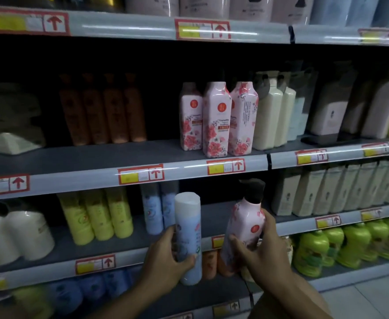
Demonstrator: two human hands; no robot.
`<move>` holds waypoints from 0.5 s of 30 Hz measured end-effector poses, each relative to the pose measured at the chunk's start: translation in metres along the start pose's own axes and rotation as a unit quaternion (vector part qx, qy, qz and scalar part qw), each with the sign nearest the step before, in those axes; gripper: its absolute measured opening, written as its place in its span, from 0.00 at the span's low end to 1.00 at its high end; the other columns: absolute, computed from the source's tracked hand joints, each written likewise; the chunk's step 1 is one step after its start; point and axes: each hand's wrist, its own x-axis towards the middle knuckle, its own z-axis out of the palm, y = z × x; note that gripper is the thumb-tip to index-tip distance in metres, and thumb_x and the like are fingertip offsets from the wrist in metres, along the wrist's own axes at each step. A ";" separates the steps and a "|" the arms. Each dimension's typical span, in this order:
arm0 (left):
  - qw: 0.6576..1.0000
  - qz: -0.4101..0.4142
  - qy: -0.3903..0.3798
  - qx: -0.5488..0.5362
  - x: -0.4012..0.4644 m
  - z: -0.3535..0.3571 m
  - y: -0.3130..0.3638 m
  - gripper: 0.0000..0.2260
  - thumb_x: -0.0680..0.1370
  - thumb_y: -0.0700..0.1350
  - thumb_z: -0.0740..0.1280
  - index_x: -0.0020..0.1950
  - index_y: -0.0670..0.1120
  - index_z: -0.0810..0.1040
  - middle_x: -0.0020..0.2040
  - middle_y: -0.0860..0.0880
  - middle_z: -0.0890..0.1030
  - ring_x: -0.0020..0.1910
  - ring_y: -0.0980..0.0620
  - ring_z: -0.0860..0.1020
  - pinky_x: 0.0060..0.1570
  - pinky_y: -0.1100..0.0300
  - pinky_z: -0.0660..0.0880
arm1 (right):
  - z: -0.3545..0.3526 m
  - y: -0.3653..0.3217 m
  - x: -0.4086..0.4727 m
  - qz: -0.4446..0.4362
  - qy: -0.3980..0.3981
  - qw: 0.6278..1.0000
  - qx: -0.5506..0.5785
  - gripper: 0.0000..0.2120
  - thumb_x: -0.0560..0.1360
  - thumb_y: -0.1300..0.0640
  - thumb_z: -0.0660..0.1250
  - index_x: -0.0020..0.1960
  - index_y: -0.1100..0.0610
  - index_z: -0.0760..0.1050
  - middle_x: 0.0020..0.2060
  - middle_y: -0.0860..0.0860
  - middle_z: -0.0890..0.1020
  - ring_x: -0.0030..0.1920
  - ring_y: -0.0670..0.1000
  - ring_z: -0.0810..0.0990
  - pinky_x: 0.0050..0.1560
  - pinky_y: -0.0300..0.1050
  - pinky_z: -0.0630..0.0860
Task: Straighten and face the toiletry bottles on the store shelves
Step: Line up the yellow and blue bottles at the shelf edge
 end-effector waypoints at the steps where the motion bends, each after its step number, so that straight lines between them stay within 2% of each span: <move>1: 1.000 -0.006 -0.001 0.000 0.002 0.004 -0.005 0.32 0.64 0.61 0.76 0.67 0.59 0.73 0.61 0.62 0.83 0.58 0.63 0.82 0.59 0.55 0.82 | 0.001 0.005 0.000 0.005 0.002 1.000 -0.004 0.39 0.69 0.45 0.80 0.71 0.37 0.60 0.52 0.29 0.75 0.49 0.47 0.82 0.44 0.45 0.78; 4: 1.000 -0.021 -0.007 0.014 0.009 0.013 -0.013 0.30 0.66 0.59 0.76 0.66 0.59 0.74 0.62 0.62 0.83 0.59 0.64 0.82 0.60 0.55 0.81 | 0.005 0.020 0.004 0.024 0.003 1.000 -0.016 0.41 0.69 0.43 0.80 0.75 0.44 0.62 0.52 0.32 0.77 0.50 0.48 0.83 0.46 0.53 0.81; 7: 0.999 -0.028 0.005 0.024 0.021 0.022 -0.020 0.28 0.66 0.60 0.76 0.64 0.61 0.73 0.61 0.62 0.83 0.59 0.64 0.82 0.59 0.53 0.82 | 0.010 0.029 0.011 0.035 -0.002 0.999 -0.032 0.40 0.68 0.41 0.79 0.73 0.43 0.61 0.51 0.40 0.79 0.49 0.49 0.83 0.43 0.52 0.82; 9: 0.999 -0.034 0.017 0.028 0.031 0.027 -0.023 0.29 0.66 0.59 0.77 0.64 0.62 0.71 0.61 0.62 0.82 0.58 0.62 0.82 0.58 0.51 0.82 | 0.013 0.033 0.018 0.039 -0.008 0.998 -0.038 0.39 0.69 0.42 0.78 0.73 0.44 0.61 0.51 0.41 0.80 0.49 0.49 0.84 0.43 0.52 0.82; 11: 0.998 -0.034 0.043 0.027 0.043 0.032 -0.025 0.29 0.68 0.54 0.79 0.65 0.58 0.70 0.60 0.59 0.83 0.57 0.60 0.83 0.55 0.51 0.83 | 0.017 0.035 0.027 0.042 -0.012 0.998 -0.041 0.38 0.70 0.44 0.79 0.73 0.44 0.62 0.51 0.40 0.79 0.50 0.50 0.84 0.44 0.49 0.81; 13: 0.997 -0.028 0.068 0.033 0.055 0.035 -0.023 0.25 0.72 0.46 0.79 0.64 0.52 0.72 0.57 0.56 0.83 0.53 0.60 0.83 0.53 0.55 0.83 | 0.020 0.037 0.038 0.045 -0.016 0.998 -0.040 0.38 0.71 0.46 0.79 0.73 0.45 0.62 0.51 0.40 0.78 0.51 0.51 0.84 0.45 0.49 0.81; 15: 0.995 -0.016 0.088 0.046 0.070 0.034 -0.020 0.22 0.72 0.44 0.79 0.62 0.50 0.73 0.53 0.56 0.83 0.50 0.64 0.82 0.48 0.63 0.82 | 0.025 0.039 0.049 0.049 -0.020 0.998 -0.029 0.38 0.71 0.46 0.79 0.74 0.46 0.62 0.53 0.41 0.78 0.53 0.52 0.84 0.47 0.50 0.82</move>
